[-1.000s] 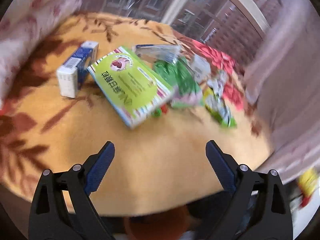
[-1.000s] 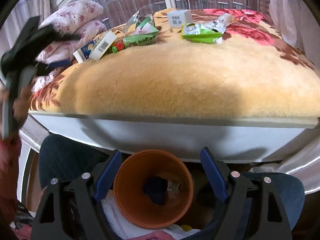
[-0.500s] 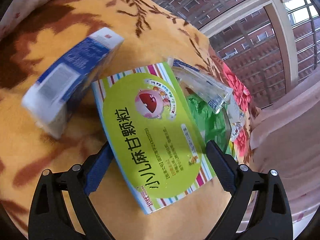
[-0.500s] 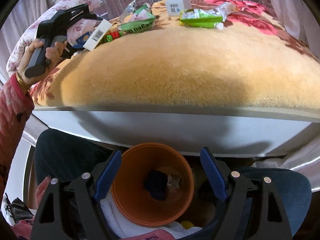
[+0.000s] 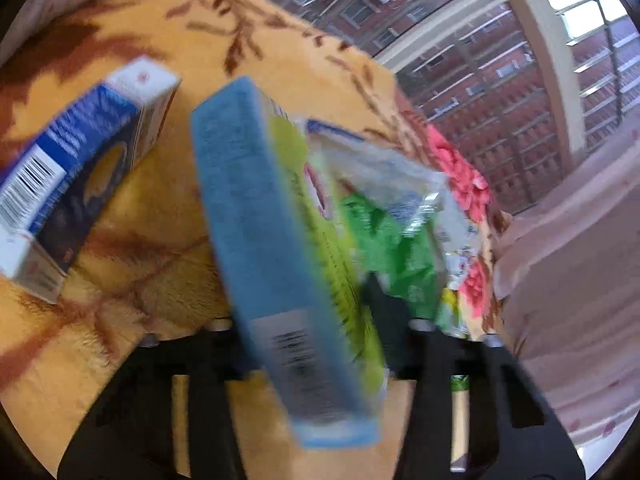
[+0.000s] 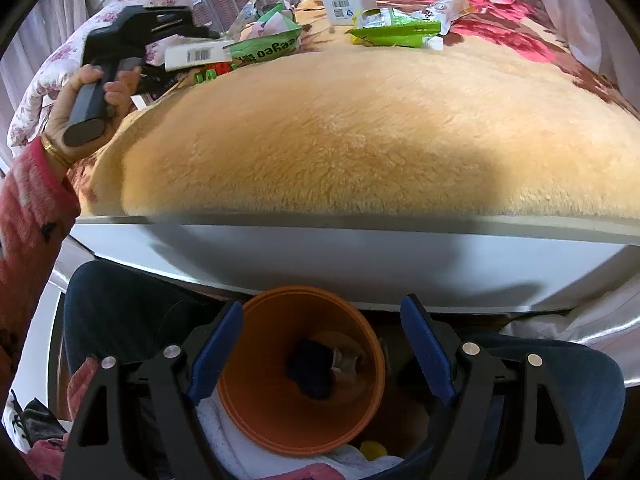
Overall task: Collect trash
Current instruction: 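Grasp the green medicine box with the left gripper, then grasp the green snack wrapper with the right gripper while the left holds the box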
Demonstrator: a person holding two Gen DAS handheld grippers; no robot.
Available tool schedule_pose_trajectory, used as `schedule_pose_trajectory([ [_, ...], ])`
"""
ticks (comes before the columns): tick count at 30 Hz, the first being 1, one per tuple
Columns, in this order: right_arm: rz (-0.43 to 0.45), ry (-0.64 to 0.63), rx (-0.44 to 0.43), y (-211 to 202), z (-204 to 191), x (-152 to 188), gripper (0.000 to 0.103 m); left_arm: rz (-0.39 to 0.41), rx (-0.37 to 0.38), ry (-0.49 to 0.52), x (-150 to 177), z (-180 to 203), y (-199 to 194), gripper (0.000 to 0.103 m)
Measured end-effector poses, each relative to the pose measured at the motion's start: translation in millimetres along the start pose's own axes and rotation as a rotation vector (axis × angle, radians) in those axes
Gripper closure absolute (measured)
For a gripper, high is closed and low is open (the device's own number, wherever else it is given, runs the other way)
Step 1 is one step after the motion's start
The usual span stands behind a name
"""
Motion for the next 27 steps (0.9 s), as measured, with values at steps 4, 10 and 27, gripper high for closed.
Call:
schedule_pose_trajectory([
  [4, 0.024, -0.007, -0.004, -6, -3, -7, 0.024, 0.051, -0.021, 0.068, -3, 13, -25, 0.068],
  [10, 0.094, -0.025, 0.0, -25, -3, -31, 0.024, 0.093, -0.001, 0.138, 11, 27, -66, 0.068],
  [27, 0.187, -0.084, 0.229, 43, 64, -223, 0.027, 0.111, -0.033, 0.279, 87, 28, -114, 0.068],
])
Point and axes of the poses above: each gripper's, at about its wrist camera, not at the fingertips, and y roughly the way its jaws point, z to its right, x to its underside, the point moved 9 cm from there along y, roughly the way its jaws point, and after that the axes turned 3 degrees about z, right-handed, at the moved point
